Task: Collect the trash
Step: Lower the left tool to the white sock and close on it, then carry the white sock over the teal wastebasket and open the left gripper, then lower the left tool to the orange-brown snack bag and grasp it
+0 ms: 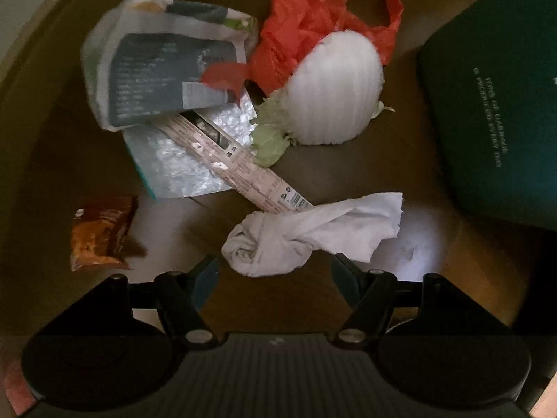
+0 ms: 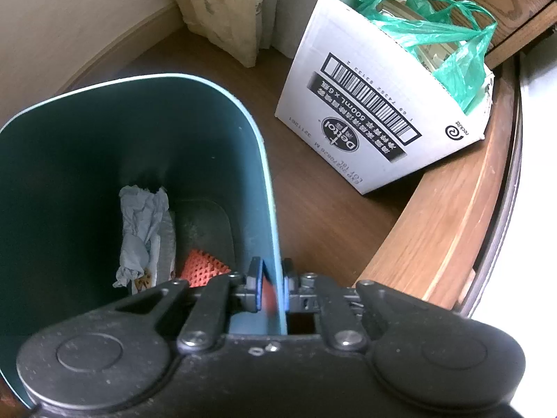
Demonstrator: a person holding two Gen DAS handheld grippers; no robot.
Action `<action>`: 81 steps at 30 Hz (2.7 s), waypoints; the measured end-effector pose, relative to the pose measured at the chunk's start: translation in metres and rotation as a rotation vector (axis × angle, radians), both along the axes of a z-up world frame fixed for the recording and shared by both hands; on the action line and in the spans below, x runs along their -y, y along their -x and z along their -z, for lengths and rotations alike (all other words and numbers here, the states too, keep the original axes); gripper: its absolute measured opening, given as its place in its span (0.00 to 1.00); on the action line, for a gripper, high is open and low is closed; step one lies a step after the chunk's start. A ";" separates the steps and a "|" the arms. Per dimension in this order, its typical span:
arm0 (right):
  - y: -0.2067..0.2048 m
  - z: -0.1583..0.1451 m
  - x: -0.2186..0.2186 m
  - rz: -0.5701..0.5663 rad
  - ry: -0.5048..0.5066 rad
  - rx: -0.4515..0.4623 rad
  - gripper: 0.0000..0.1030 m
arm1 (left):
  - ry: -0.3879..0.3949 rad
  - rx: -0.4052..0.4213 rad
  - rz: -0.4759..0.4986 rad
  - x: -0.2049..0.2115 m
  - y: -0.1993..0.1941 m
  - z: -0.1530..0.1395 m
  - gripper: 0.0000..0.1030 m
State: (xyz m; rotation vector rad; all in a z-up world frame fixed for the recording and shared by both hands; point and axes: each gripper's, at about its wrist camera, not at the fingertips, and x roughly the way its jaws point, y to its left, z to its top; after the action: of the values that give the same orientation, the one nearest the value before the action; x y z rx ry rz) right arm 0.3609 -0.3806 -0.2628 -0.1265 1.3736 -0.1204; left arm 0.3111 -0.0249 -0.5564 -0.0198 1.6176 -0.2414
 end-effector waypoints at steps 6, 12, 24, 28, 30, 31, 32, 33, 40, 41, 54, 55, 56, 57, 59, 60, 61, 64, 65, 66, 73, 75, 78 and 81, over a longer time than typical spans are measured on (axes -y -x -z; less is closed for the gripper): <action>0.000 0.001 0.001 0.010 -0.003 0.005 0.10 | 0.014 -0.035 -0.024 0.000 -0.006 0.018 0.63; 0.001 0.001 0.000 0.002 0.004 0.009 0.10 | -0.008 -0.043 -0.036 -0.001 -0.004 0.017 0.32; 0.004 -0.004 -0.006 0.018 -0.006 0.023 0.08 | 0.047 0.063 -0.077 -0.011 0.006 -0.101 0.31; 0.010 -0.011 -0.012 0.013 -0.027 0.046 0.05 | 0.112 0.145 -0.103 -0.013 0.002 -0.168 0.31; 0.013 -0.016 -0.015 0.017 -0.053 0.062 0.04 | 0.125 0.202 -0.110 -0.013 0.004 -0.206 0.31; 0.014 -0.018 -0.018 0.017 -0.056 0.072 0.03 | 0.120 0.242 -0.116 -0.013 0.005 -0.224 0.31; 0.016 -0.020 -0.023 0.008 -0.044 0.083 0.03 | 0.124 0.282 -0.130 -0.015 0.006 -0.243 0.31; 0.019 -0.020 -0.029 -0.009 -0.026 0.095 0.03 | 0.124 0.318 -0.145 -0.018 0.007 -0.261 0.31; 0.028 -0.027 -0.059 -0.094 0.031 0.145 0.03 | 0.151 0.479 -0.132 -0.003 0.008 -0.349 0.31; 0.028 -0.027 -0.060 -0.096 0.028 0.149 0.03 | 0.175 0.490 -0.125 0.003 0.008 -0.355 0.31; 0.035 -0.029 -0.074 -0.174 0.020 0.178 0.04 | 0.214 0.335 -0.009 0.109 -0.029 -0.302 0.31; 0.035 -0.028 -0.073 -0.175 0.016 0.183 0.04 | 0.202 0.326 0.005 0.118 -0.031 -0.296 0.31; 0.036 -0.027 -0.073 -0.172 0.014 0.189 0.04 | 0.198 0.317 0.017 0.125 -0.034 -0.291 0.31; 0.037 -0.027 -0.073 -0.169 0.014 0.194 0.04 | 0.192 0.313 0.030 0.130 -0.036 -0.286 0.31; 0.037 -0.026 -0.072 -0.163 0.013 0.208 0.04 | 0.160 0.303 0.060 0.144 -0.043 -0.274 0.31; 0.037 -0.025 -0.071 -0.158 0.016 0.212 0.03 | 0.151 0.299 0.074 0.149 -0.047 -0.269 0.31; 0.038 -0.024 -0.071 -0.158 0.017 0.217 0.03 | 0.135 0.297 0.083 0.154 -0.050 -0.265 0.31; 0.037 -0.023 -0.066 -0.150 0.005 0.221 0.03 | 0.110 0.284 0.125 0.171 -0.059 -0.251 0.31; 0.036 -0.023 -0.065 -0.152 0.002 0.223 0.03 | 0.100 0.277 0.144 0.177 -0.061 -0.246 0.31; 0.036 -0.024 -0.065 -0.152 0.001 0.224 0.03 | 0.094 0.269 0.161 0.182 -0.063 -0.242 0.31; 0.037 -0.023 -0.067 -0.161 0.000 0.239 0.03 | 0.037 0.243 0.237 0.209 -0.069 -0.215 0.34; 0.037 -0.024 -0.066 -0.153 -0.004 0.239 0.03 | 0.021 0.247 0.247 0.213 -0.068 -0.211 0.36; 0.036 -0.023 -0.063 -0.137 -0.014 0.234 0.03 | 0.035 0.256 0.256 0.213 -0.065 -0.211 0.48; 0.034 -0.022 -0.060 -0.123 -0.023 0.228 0.03 | 0.059 0.266 0.247 0.211 -0.064 -0.214 0.59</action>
State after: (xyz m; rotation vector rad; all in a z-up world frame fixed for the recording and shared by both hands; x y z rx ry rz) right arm 0.3266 -0.3210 -0.2411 -0.1726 1.1366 -0.0153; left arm 0.3748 -0.2356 -0.3426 0.1617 1.3461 -0.4625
